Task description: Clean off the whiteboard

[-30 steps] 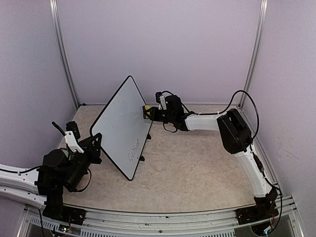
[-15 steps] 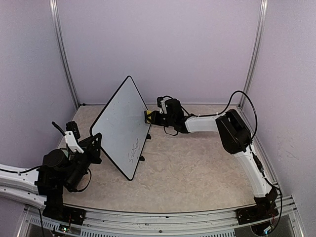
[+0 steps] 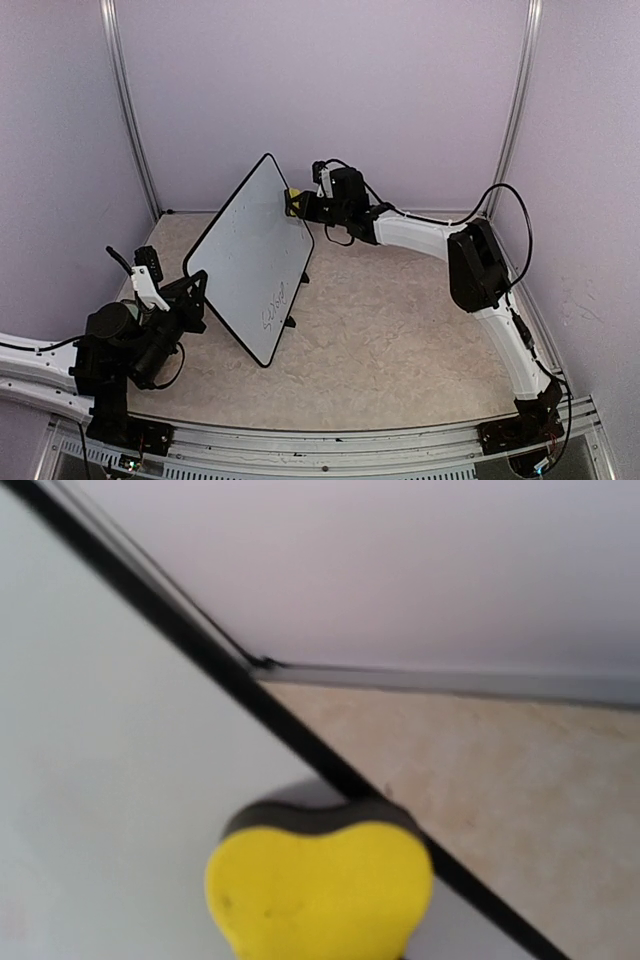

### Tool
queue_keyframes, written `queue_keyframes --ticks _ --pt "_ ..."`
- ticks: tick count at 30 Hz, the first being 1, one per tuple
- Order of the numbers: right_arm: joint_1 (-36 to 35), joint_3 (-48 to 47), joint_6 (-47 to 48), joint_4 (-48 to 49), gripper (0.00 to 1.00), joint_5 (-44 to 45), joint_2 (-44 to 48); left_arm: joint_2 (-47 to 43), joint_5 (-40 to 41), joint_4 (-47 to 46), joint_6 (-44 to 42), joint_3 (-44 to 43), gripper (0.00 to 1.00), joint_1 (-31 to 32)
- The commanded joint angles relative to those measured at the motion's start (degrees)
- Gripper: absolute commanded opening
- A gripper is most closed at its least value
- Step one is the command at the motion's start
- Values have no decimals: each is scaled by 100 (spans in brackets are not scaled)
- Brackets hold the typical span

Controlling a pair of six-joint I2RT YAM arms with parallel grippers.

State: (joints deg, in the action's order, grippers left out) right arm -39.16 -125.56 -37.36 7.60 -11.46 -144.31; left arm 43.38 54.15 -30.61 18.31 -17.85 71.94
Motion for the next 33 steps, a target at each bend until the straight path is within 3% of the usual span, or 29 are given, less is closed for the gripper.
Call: queue_keyframes --ticks 1,11,17,33 --pt "-75 207 -20 -625 0 314 -266 -107 -1080 -38 252 44 0 200" --pt "-66 1188 -414 -541 0 519 -230 -193 -1049 -10 246 53 0 224" --pt "-33 1185 -491 -549 0 458 -288 -172 -1048 -24 256 59 0 225" --pt "-123 -541 -51 -994 0 586 -25 -94 -1022 -39 235 27 0 250"
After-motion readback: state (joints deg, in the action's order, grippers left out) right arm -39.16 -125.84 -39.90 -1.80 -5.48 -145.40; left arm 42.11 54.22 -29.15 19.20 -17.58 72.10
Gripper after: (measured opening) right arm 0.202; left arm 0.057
